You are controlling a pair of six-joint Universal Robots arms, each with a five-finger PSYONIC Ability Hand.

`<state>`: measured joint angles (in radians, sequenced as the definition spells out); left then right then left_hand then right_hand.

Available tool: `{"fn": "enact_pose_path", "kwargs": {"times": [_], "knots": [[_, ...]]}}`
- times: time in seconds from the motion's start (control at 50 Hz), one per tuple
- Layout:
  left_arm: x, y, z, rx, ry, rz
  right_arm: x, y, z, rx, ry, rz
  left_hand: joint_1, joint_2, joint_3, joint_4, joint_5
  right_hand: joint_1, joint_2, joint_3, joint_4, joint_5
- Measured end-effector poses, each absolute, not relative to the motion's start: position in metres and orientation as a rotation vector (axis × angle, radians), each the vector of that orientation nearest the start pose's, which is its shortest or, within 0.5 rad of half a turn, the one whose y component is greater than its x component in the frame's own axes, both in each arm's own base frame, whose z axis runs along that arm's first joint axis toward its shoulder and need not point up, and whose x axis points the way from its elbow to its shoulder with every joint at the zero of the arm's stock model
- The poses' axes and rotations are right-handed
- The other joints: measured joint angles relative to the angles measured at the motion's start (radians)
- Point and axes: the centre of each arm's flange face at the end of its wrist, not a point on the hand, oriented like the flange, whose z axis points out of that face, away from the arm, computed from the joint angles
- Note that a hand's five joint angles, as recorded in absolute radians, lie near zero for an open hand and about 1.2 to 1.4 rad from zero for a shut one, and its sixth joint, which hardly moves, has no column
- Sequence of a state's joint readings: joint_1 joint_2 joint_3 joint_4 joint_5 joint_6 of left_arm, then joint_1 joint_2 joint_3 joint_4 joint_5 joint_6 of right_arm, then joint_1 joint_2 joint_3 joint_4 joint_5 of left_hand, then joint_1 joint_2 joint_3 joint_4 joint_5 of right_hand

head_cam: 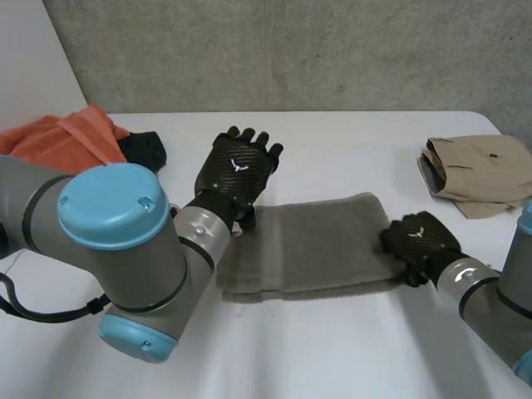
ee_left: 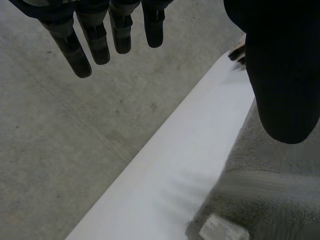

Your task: Fold the laundry.

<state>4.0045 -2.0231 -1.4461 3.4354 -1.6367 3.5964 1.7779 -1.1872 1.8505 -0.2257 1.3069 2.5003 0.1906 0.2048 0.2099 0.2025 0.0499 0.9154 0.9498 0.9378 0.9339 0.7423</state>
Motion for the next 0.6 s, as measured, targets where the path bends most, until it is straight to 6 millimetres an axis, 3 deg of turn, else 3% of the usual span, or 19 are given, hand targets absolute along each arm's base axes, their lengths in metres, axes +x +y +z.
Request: {"fn": "enact_pose_path", "kwargs": {"times": [0.02, 0.08, 0.16, 0.24, 0.26, 0.28, 0.32, 0.42, 0.5, 0.54, 0.6], "knots": [[-0.353, -0.220, 0.212, 1.234, 2.014, -2.260, 0.210, -0.269, 0.128, -1.322, 2.336, -1.719, 0.000, 0.000, 0.000, 0.000, 0.000, 0.088, 0.134, 0.133, 0.135, 0.141], [-0.350, -0.218, 0.211, 1.236, 2.023, -2.246, 0.209, -0.275, 0.127, -1.390, 2.347, -1.754, 0.000, 0.000, 0.000, 0.000, 0.000, 0.122, 0.222, 0.243, 0.251, 0.238], [-0.343, -0.216, 0.217, 1.217, 2.022, -2.246, 0.228, -0.277, 0.136, -1.456, 2.250, -1.837, 0.000, 0.000, 0.000, 0.000, 0.000, 0.144, 0.222, 0.249, 0.262, 0.251], [-0.330, -0.217, 0.228, 1.169, 2.009, -2.259, 0.279, -0.258, 0.159, -1.455, 2.002, -1.930, 0.000, 0.000, 0.000, 0.000, 0.000, 0.155, 0.222, 0.250, 0.263, 0.258], [-0.330, -0.217, 0.228, 1.169, 2.009, -2.259, 0.279, -0.258, 0.159, -1.455, 2.002, -1.930, 0.000, 0.000, 0.000, 0.000, 0.000, 0.155, 0.222, 0.250, 0.263, 0.258], [-0.321, -0.219, 0.235, 1.129, 2.001, -2.264, 0.307, -0.241, 0.170, -1.426, 1.863, -1.937, 0.000, 0.000, 0.000, 0.000, 0.000, 0.155, 0.222, 0.250, 0.263, 0.261], [-0.313, -0.222, 0.239, 1.094, 1.997, -2.265, 0.327, -0.225, 0.176, -1.410, 1.764, -1.912, 0.000, 0.000, 0.000, 0.000, 0.000, 0.155, 0.222, 0.250, 0.264, 0.261], [-0.292, -0.230, 0.241, 1.004, 2.025, -2.246, 0.365, -0.186, 0.163, -1.437, 1.589, -1.740, 0.000, 0.000, 0.000, 0.000, 0.000, 0.155, 0.219, 0.241, 0.254, 0.256], [-0.284, -0.234, 0.237, 0.949, 2.078, -2.233, 0.378, -0.171, 0.145, -1.469, 1.549, -1.627, 0.000, 0.000, 0.000, 0.000, 0.000, -0.383, -0.365, -0.359, -0.351, -0.351], [-0.283, -0.235, 0.236, 0.930, 2.099, -2.236, 0.379, -0.170, 0.142, -1.453, 1.560, -1.611, 0.000, 0.000, 0.000, 0.000, 0.000, -0.566, -0.382, -0.566, -0.561, -0.565], [-0.285, -0.237, 0.236, 0.901, 2.133, -2.253, 0.373, -0.183, 0.149, -1.358, 1.633, -1.630, 0.000, 0.000, 0.000, 0.000, 0.000, -0.670, -0.382, -0.708, -0.703, -0.694]]}}
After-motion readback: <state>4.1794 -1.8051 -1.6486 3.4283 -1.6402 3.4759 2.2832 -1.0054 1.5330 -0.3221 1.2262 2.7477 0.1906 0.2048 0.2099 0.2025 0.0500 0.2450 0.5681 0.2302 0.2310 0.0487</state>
